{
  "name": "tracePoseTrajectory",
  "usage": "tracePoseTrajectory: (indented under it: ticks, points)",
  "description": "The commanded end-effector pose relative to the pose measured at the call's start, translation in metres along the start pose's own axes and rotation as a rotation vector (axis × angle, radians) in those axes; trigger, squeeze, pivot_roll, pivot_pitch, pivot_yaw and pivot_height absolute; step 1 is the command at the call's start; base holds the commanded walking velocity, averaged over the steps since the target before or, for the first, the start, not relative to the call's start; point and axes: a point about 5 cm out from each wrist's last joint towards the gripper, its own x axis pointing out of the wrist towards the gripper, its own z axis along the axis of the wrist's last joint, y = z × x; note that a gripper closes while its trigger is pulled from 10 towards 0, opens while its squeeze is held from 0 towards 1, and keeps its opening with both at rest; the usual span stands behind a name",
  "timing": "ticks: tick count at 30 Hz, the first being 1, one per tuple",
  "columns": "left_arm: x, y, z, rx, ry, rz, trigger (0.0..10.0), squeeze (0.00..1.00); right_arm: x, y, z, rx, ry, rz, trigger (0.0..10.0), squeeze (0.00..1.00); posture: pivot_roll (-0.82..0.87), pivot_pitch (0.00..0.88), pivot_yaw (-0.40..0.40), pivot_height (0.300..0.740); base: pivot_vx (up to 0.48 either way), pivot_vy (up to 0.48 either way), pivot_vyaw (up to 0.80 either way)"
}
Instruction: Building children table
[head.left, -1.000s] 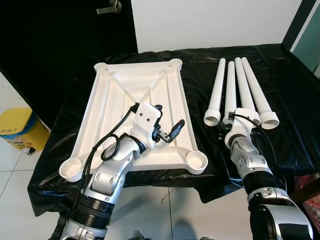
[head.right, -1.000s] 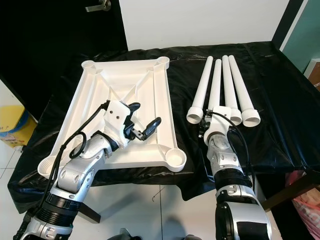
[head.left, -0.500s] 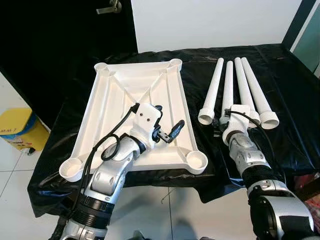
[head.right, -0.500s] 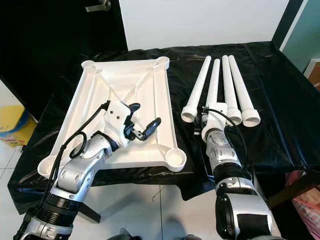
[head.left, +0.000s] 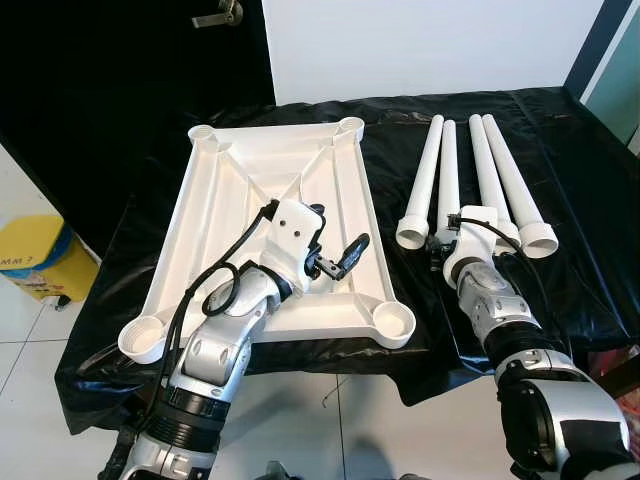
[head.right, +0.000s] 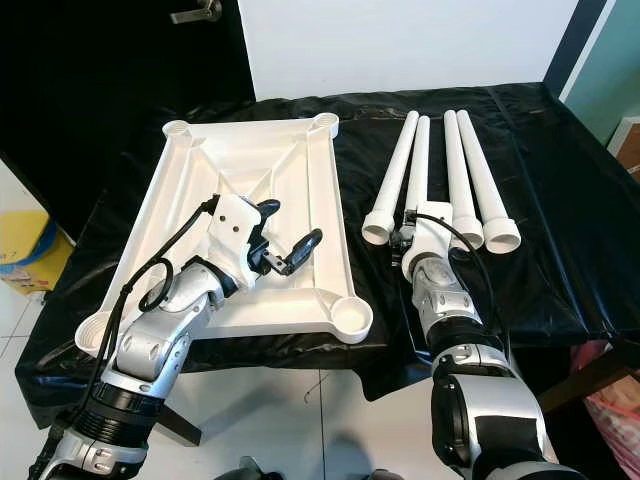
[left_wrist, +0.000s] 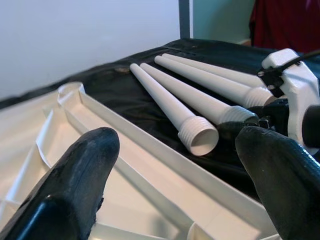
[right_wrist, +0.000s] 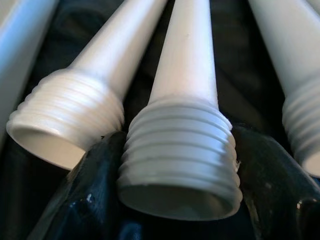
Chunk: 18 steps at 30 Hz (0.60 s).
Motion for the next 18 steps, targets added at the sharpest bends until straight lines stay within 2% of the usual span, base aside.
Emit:
tracePoseTrajectory:
  ticks: [1, 3, 4, 7, 8, 10, 11, 14, 18]
  points:
    - [0.0, 0.005, -0.001, -0.05, 0.012, 0.022, 10.0, 1.0, -0.002, 0.003, 0.004, 0.013, -0.048, 0.021, 10.0, 0.0, 0.0, 0.039, 0.03, 0.74, 0.0, 0.0, 0.0]
    - [0.001, 0.008, 0.001, -0.112, -0.004, 0.023, 10.0, 1.0, -0.008, 0.005, 0.007, 0.032, -0.115, 0.025, 10.0, 0.0, 0.0, 0.041, 0.029, 0.74, 0.0, 0.0, 0.0]
    - [0.001, 0.008, 0.001, -0.112, -0.004, 0.023, 10.0, 1.0, -0.008, 0.005, 0.007, 0.032, -0.115, 0.025, 10.0, 0.0, 0.0, 0.041, 0.029, 0.74, 0.0, 0.0, 0.0]
    - [0.005, 0.013, 0.006, -0.175, -0.018, 0.037, 10.0, 1.0, -0.024, 0.006, 0.017, 0.059, -0.272, 0.032, 10.0, 0.0, -0.01, 0.047, 0.028, 0.74, 0.0, 0.0, 0.0]
    - [0.007, 0.013, 0.007, -0.199, -0.015, 0.027, 10.0, 0.15, -0.029, 0.006, 0.017, 0.057, -0.291, 0.031, 10.0, 0.0, -0.02, 0.049, 0.027, 0.74, 0.0, 0.0, 0.0]
    - [0.007, 0.013, 0.007, -0.199, -0.015, 0.027, 10.0, 0.15, -0.029, 0.006, 0.017, 0.057, -0.291, 0.031, 10.0, 0.0, -0.02, 0.049, 0.027, 0.74, 0.0, 0.0, 0.0]
    - [0.012, 0.015, 0.007, -0.244, -0.008, 0.005, 10.0, 0.0, -0.036, 0.008, 0.015, 0.06, -0.301, 0.05, 10.0, 0.0, -0.03, 0.053, 0.028, 0.74, 0.0, 0.0, 0.0]
    - [0.017, 0.019, 0.009, -0.275, 0.0, -0.018, 10.0, 0.0, -0.046, 0.01, 0.003, 0.091, -0.243, 0.061, 10.0, 0.0, -0.04, 0.055, 0.033, 0.74, 0.0, 0.0, 0.0]
    - [0.019, 0.023, 0.011, -0.286, -0.004, -0.009, 10.0, 0.0, -0.052, 0.011, 0.001, 0.071, -0.271, 0.072, 10.0, 0.0, -0.04, 0.057, 0.04, 0.74, 0.0, 0.0, 0.0]
